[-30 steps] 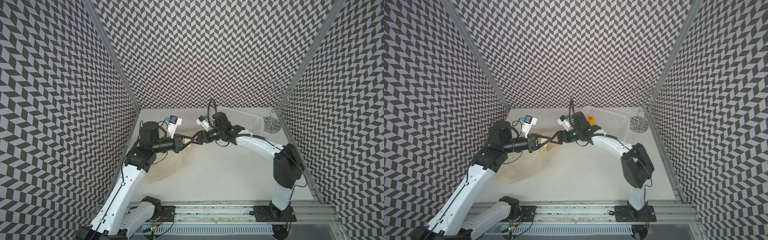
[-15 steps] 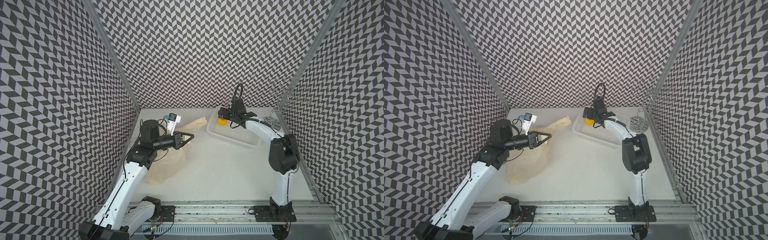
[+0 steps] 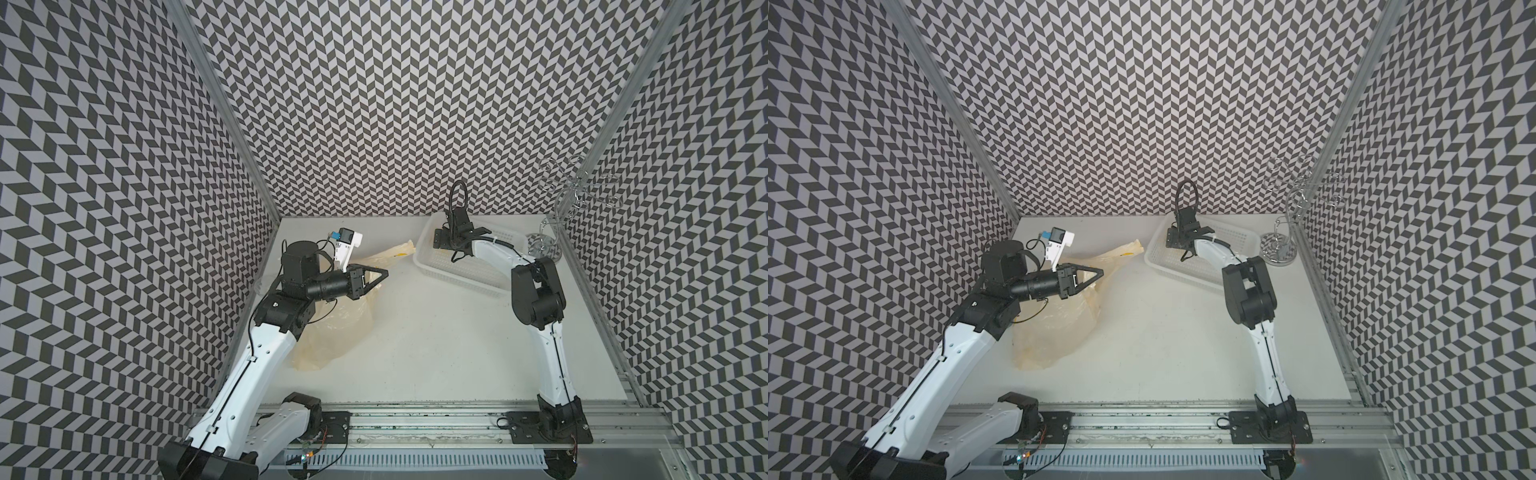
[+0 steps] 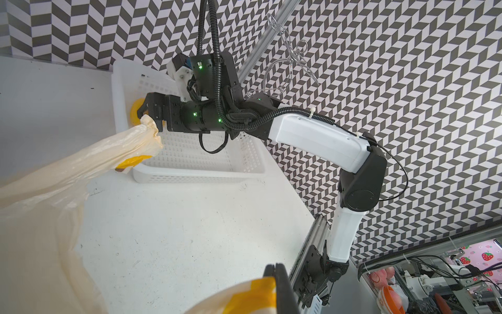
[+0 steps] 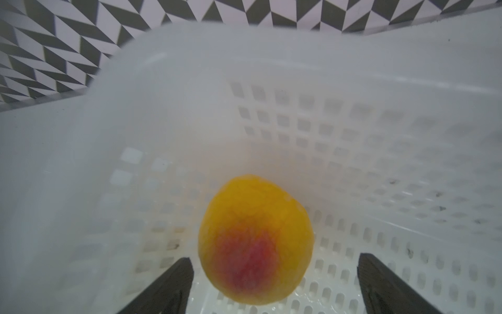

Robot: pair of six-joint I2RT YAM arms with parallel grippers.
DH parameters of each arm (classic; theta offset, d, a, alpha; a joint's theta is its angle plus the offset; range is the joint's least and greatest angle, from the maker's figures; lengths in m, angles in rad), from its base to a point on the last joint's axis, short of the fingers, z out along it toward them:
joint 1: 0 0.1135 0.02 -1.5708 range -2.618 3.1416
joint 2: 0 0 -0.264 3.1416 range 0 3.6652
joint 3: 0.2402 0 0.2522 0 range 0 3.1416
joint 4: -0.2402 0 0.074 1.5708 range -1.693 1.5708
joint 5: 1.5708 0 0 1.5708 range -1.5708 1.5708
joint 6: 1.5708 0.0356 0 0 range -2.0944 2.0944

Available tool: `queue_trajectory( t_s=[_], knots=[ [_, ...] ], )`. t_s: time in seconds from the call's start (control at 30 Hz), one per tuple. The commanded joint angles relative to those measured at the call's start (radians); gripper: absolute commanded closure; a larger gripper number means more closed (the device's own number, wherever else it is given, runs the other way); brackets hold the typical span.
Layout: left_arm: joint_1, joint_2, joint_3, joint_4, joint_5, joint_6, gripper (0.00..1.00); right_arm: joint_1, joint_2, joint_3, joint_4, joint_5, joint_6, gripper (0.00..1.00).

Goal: Place the peach into a plastic bag & tie a knot
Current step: Pick up the peach from the basket.

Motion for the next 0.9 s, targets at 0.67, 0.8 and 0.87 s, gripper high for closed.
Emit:
queue_trajectory(
  t_s=[0.67, 0.8, 0.87],
  knots=[
    [-0.004, -0.003, 0.029, -0.016, -0.008, 0.022, 1.0, 0.041, -0.329, -0.247, 0.129, -0.109, -0.019, 0.67],
    [-0.005, -0.004, 0.046, -0.051, -0.012, 0.04, 1.0, 0.103, -0.555, -0.435, 0.15, -0.212, -0.033, 0.7],
    [-0.004, -0.007, 0.048, -0.066, -0.006, 0.043, 1.0, 0.157, -0.636, -0.487, 0.138, -0.266, -0.062, 0.71]
  ],
)
